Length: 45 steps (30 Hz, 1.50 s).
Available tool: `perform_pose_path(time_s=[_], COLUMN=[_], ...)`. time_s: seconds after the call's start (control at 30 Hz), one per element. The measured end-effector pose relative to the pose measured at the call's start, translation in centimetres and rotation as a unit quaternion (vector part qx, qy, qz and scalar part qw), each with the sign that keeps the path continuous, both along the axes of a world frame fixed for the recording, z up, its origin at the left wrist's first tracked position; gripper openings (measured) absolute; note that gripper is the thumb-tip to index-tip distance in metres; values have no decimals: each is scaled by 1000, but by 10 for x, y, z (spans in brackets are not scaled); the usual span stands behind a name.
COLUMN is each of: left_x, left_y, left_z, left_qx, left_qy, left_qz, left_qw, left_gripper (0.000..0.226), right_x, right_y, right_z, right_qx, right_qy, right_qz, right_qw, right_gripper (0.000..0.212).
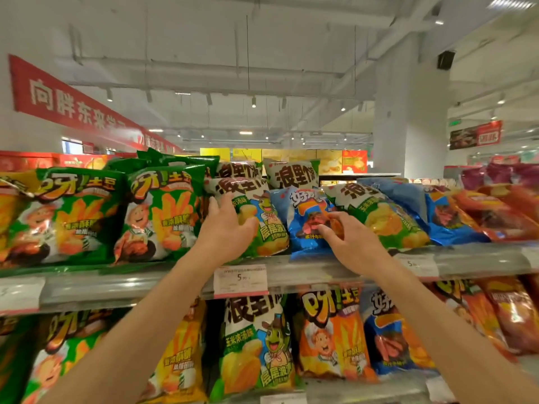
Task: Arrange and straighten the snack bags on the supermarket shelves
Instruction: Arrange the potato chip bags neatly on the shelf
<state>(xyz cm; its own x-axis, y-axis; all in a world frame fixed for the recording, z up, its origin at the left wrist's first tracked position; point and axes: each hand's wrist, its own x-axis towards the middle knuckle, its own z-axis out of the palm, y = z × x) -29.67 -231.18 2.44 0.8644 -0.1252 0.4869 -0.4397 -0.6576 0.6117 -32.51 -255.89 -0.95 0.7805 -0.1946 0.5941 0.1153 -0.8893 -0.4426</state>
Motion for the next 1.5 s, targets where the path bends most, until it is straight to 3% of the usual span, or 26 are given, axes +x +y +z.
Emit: perform_pose_path(time_s=[0.17,0.47,0.67,0.87,1.0,1.13,1.23,1.33,1.5], left_x=[22,30,21,16,14,6,4,6,5], left_y=[-10,-4,3,6,2,-10,-20,-32,-51], left_z=[0,-6,-6,-15,-8,8,13,15,14], left_qx=[5,-25,-69,-122,-176,-218,-274,-264,-261], left_qy=[62,26,-39,-186,-126,-8,102,93,12], left_qz=[23,2,-10,-46,-111,-177,-208,-170,-156], left_qw=[998,999,997,974,970,960,933,945,953], left_gripper=[89,89,86,46,12,25,31,49,56], right_x=[1,2,4,-2,-6,-11,-16,-22,-24], right_y=[0,7,2,2,15,35,38,27,0], right_z=[-1,9,17,23,24,26,28,31,37], right_qx=[-14,7,161,245,265,235,201,195,164], right_qy=[2,41,3,-46,-80,-79,-82,-52,-46], right_qz=[-14,-22,11,44,91,135,149,184,199], right_qw=[1000,999,987,967,957,959,965,962,965], right_gripper=[56,72,56,56,53,49,44,39,36])
